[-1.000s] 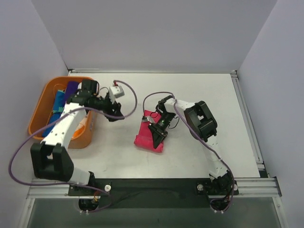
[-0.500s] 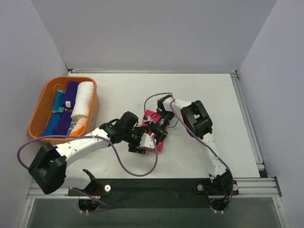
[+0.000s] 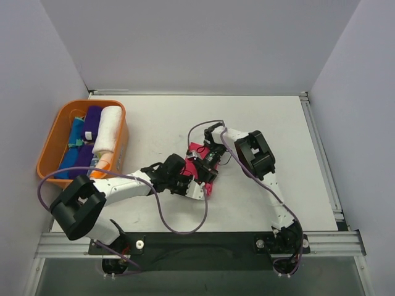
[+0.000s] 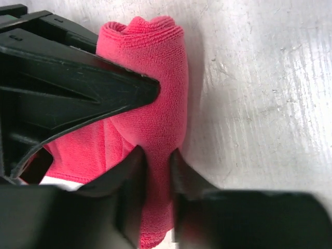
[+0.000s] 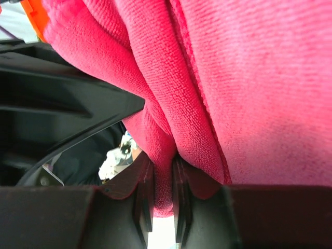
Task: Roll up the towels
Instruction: Roll the towel
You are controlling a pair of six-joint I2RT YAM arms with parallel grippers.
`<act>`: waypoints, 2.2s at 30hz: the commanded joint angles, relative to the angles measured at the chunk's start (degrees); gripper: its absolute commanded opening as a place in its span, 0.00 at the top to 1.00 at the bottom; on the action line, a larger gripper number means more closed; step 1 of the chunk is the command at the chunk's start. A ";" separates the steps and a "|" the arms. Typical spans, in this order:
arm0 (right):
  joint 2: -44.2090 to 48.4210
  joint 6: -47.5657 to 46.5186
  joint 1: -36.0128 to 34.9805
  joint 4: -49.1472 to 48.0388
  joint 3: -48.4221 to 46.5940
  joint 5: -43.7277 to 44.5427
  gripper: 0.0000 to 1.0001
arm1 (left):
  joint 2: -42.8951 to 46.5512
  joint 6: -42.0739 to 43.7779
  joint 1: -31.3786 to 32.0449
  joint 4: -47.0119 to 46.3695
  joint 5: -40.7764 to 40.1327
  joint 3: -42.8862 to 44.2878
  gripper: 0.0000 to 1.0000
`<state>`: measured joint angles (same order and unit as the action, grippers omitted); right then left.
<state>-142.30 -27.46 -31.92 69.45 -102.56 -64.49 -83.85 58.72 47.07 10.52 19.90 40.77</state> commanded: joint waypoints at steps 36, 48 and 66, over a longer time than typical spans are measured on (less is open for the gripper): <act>67.16 -1.27 -5.05 -30.86 33.12 40.13 0.55 | -54.48 -15.83 -15.43 61.45 19.74 61.52 0.85; 49.69 -9.01 -22.83 -49.13 36.91 59.83 0.45 | -60.11 -15.21 -15.78 65.68 19.56 66.45 0.76; 37.01 -8.14 -18.89 -49.78 38.78 46.14 1.00 | -56.34 -16.44 -20.17 63.83 24.30 63.38 0.61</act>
<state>-100.60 -37.58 -52.53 11.35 -62.33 -8.32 -139.04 40.62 28.42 80.53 54.00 107.28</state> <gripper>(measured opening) 0.212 0.352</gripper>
